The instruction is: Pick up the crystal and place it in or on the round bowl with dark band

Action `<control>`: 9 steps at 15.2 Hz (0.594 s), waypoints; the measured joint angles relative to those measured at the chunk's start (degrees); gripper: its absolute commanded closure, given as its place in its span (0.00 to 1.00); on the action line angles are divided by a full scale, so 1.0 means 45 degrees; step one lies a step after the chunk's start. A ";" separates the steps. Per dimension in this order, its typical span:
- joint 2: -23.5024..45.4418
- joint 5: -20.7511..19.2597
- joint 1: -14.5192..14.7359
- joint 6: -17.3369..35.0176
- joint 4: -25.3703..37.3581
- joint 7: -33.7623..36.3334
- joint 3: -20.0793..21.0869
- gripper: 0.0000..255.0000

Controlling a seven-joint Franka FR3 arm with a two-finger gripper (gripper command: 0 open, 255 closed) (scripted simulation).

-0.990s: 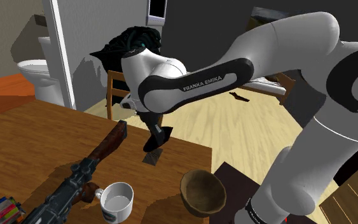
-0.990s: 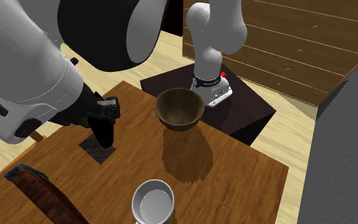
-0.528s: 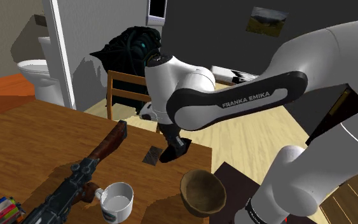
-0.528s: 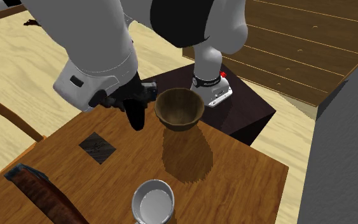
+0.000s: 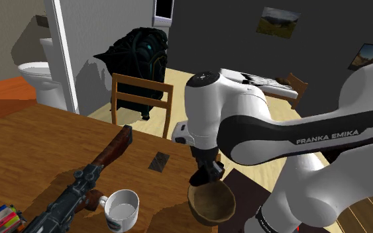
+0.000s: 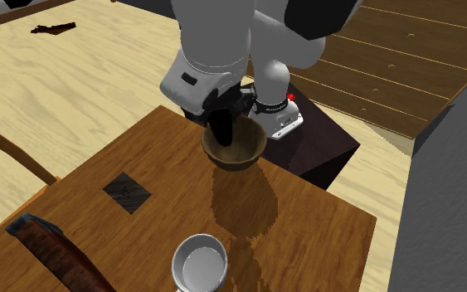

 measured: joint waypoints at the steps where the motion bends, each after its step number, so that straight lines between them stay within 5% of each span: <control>1: -0.0486 0.0219 0.0241 -0.0113 -0.0385 0.0080 0.0050 1.00; 9: -0.1285 0.0736 0.0747 0.0406 -0.1760 0.0267 0.0249 1.00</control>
